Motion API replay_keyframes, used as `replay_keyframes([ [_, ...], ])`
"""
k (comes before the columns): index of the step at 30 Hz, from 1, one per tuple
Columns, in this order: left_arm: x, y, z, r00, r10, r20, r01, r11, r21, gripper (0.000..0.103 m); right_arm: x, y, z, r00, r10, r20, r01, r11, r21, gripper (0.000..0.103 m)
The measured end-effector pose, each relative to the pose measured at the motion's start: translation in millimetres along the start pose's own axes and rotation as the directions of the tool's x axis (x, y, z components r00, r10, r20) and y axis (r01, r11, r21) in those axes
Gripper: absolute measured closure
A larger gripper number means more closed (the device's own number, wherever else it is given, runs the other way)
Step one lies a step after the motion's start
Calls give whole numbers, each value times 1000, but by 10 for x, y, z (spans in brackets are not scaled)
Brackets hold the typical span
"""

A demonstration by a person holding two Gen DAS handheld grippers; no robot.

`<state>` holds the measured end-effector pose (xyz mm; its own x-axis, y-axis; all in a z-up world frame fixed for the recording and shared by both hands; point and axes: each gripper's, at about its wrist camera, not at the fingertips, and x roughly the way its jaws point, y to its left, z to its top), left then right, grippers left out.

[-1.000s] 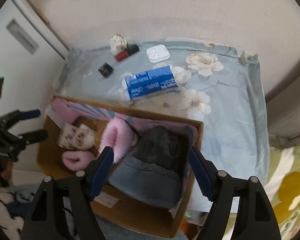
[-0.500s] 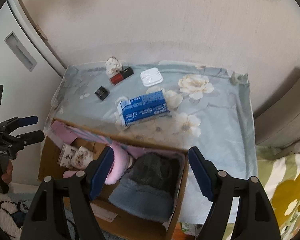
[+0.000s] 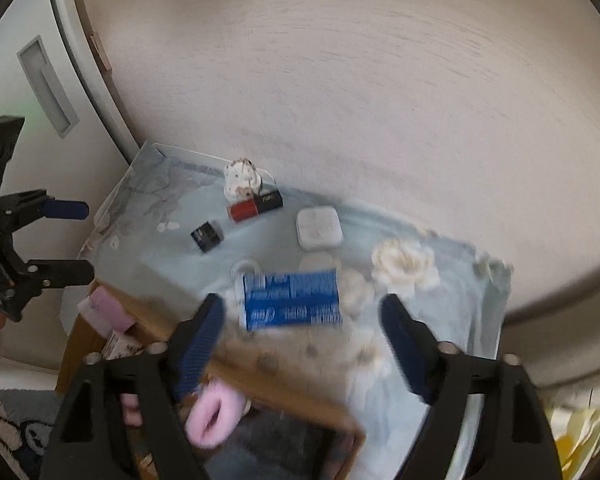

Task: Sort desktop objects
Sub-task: 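Move both grippers back over the table toward the black jar and earphone case, then grasp the black jar with the left gripper while the right grasps the white earphone case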

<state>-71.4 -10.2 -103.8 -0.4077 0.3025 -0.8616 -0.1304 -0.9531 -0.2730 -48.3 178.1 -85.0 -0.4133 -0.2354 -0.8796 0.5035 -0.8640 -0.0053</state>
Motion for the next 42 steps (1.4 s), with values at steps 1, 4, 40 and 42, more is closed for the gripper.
replay_keyframes([
  [1,44,34,70,1000,0,-1,0,1000,13,1,87,-5,74,1000,-3,-1,3,1000,-12,6],
  [4,246,140,232,1000,-7,-23,8,999,38,1,404,1,238,999,-19,-42,16,998,-62,5],
  [40,1623,563,140,982,17,-187,7,992,127,71,2323,-313,450,982,3,-191,-7,1000,-16,44],
  [42,1606,566,137,983,24,-184,0,991,131,71,2321,-300,448,982,-5,-190,0,1000,-24,45],
])
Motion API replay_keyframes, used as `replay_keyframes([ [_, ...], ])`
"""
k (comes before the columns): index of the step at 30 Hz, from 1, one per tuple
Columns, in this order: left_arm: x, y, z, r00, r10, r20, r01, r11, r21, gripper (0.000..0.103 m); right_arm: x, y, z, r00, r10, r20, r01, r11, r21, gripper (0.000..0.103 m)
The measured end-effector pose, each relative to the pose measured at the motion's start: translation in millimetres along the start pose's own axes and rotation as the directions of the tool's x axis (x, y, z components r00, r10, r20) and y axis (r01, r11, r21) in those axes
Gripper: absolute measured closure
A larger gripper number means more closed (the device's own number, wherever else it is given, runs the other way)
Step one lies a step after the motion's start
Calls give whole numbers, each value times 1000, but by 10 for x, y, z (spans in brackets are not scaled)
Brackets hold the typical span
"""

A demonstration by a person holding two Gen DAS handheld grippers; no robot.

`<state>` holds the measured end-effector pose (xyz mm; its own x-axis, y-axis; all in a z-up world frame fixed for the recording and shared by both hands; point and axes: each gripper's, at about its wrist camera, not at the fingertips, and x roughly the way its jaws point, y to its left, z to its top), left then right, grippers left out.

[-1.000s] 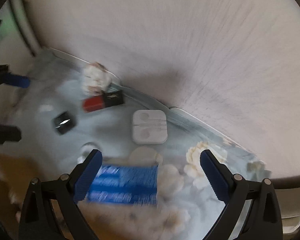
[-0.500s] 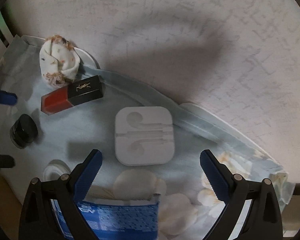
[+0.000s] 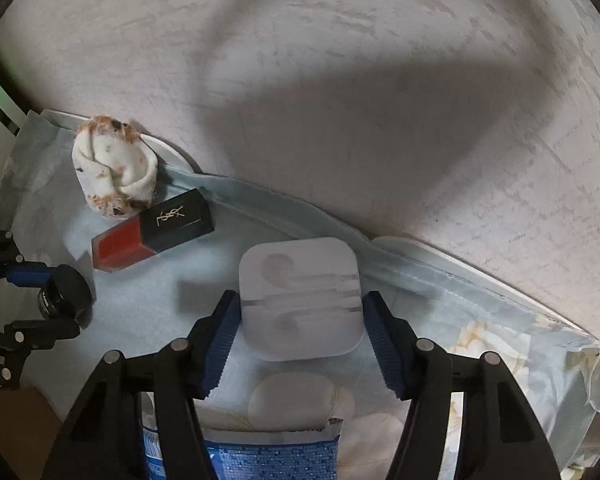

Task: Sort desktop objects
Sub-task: 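Grasp the black jar with the left gripper while the right grasps the white earphone case, then carry the jar and earphone case over the box and open both grippers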

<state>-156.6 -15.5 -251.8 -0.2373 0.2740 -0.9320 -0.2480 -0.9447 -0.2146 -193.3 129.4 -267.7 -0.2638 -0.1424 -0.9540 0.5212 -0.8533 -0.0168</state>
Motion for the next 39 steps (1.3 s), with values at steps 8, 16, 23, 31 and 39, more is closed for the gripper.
replay_keyframes([
  [8,-457,-90,-82,999,21,45,-21,1000,6,71,-355,101,-79,999,34,42,-33,999,-26,45],
  [16,-1176,-163,-211,994,11,106,-4,998,-66,71,-1123,146,-129,990,102,100,-98,994,-48,45],
  [23,-1545,-467,-258,986,67,152,-55,995,-78,71,-1750,203,-394,975,167,144,-145,978,-151,45],
  [31,-1671,-700,-628,981,95,166,-77,990,-115,71,-2024,760,-623,964,215,154,-167,946,-276,45],
  [39,-1643,-921,-1014,985,92,149,-70,987,-145,71,-2102,946,-956,964,226,139,-169,926,-337,45],
])
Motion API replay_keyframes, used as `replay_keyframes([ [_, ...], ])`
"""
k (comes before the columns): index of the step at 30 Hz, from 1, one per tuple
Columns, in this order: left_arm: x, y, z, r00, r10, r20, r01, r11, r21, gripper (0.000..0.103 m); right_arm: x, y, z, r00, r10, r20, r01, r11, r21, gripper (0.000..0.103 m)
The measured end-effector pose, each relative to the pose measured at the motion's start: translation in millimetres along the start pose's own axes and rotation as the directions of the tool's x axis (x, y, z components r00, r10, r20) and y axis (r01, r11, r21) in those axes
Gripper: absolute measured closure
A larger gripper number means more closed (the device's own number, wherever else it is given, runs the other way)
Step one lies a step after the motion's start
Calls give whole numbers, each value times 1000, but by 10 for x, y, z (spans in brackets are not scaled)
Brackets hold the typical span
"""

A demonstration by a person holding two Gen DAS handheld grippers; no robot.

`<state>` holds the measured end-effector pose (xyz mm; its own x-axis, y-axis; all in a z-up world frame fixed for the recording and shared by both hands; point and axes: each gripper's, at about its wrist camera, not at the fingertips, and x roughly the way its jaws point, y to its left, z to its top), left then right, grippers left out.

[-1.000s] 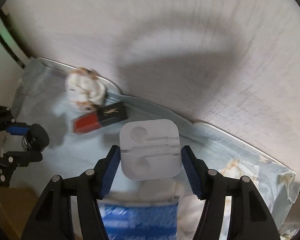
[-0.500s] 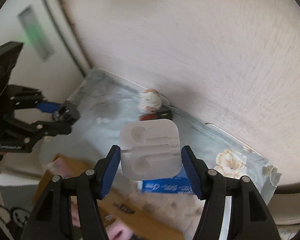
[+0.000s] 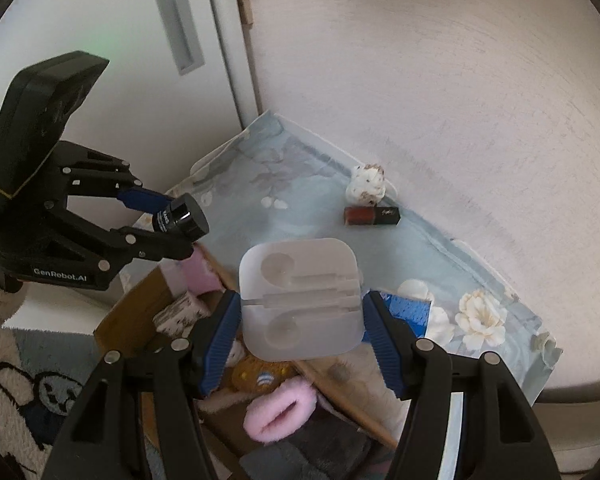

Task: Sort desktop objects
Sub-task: 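Carry the jar and earphone case over the box and open both grippers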

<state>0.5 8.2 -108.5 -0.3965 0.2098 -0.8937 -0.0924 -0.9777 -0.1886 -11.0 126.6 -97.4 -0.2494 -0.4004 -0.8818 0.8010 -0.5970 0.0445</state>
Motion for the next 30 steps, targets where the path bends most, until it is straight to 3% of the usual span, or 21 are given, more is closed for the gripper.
replay_keyframes([
  [14,105,-312,-557,999,-7,-45,4,999,-52,71,-11,231,-429,997,62,-52,-62,998,-7,45],
  [22,245,-357,-670,996,-3,-89,-2,999,-50,71,162,310,-556,991,85,-99,-86,996,-8,44],
  [30,207,-333,-638,997,10,-74,-14,999,-50,71,224,320,-597,988,105,-111,-105,994,9,44],
])
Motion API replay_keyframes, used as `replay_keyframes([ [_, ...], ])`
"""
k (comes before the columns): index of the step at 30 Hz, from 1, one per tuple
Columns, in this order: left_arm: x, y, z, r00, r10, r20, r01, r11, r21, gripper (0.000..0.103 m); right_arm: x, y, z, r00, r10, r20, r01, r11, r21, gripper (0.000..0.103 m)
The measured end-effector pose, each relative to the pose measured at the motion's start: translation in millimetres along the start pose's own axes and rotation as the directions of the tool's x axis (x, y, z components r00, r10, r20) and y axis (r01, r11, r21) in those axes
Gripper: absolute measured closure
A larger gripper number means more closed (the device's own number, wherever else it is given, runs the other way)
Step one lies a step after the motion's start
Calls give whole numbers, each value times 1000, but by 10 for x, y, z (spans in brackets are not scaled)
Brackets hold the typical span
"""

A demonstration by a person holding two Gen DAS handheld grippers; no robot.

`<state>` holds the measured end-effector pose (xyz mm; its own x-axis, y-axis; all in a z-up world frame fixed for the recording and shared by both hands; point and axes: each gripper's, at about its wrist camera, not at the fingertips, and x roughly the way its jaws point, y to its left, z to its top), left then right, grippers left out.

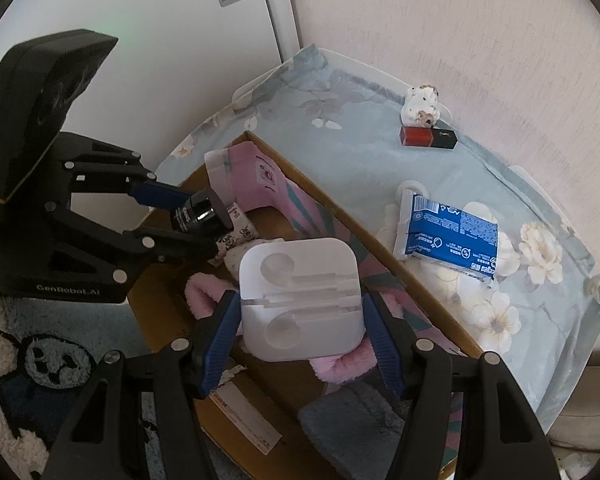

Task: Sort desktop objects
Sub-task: 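Carry the jar and earphone case over the box and open both grippers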

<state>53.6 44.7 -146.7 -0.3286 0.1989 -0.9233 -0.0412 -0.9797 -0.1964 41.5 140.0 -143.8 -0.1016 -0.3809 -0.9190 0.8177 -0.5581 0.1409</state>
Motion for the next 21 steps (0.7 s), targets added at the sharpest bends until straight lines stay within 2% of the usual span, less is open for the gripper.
replay_keyframes([
  [5,-36,11,21,1000,7,8,-7,1000,16,71,-30,-16,-11,1000,-3,-1,3,1000,6,44],
  [7,-38,23,41,1000,6,4,-6,1000,9,68,-18,-17,-11,1000,11,-18,-10,1000,6,44],
  [8,-50,25,51,1000,4,5,-4,1000,3,59,-13,-15,-11,1000,9,-26,-8,1000,7,42],
  [9,-74,25,65,1000,4,15,-4,1000,2,34,-8,-18,-13,999,2,-32,-1,1000,12,36],
  [11,-124,13,91,998,33,45,-33,999,11,2,-10,-27,-20,999,-2,-42,2,1000,16,27],
  [13,-181,10,122,996,51,78,-53,998,19,0,-42,-43,-30,999,-12,-32,12,1000,13,27],
  [17,-199,62,195,995,43,85,-44,999,9,0,-128,-100,-27,999,-33,-5,33,999,35,26],
  [19,-192,83,212,996,41,82,-41,999,8,1,-158,-138,-23,999,-39,7,39,998,55,19],
  [21,-174,86,216,996,42,73,-42,999,11,1,-185,-169,-23,999,-38,28,36,996,77,17],
])
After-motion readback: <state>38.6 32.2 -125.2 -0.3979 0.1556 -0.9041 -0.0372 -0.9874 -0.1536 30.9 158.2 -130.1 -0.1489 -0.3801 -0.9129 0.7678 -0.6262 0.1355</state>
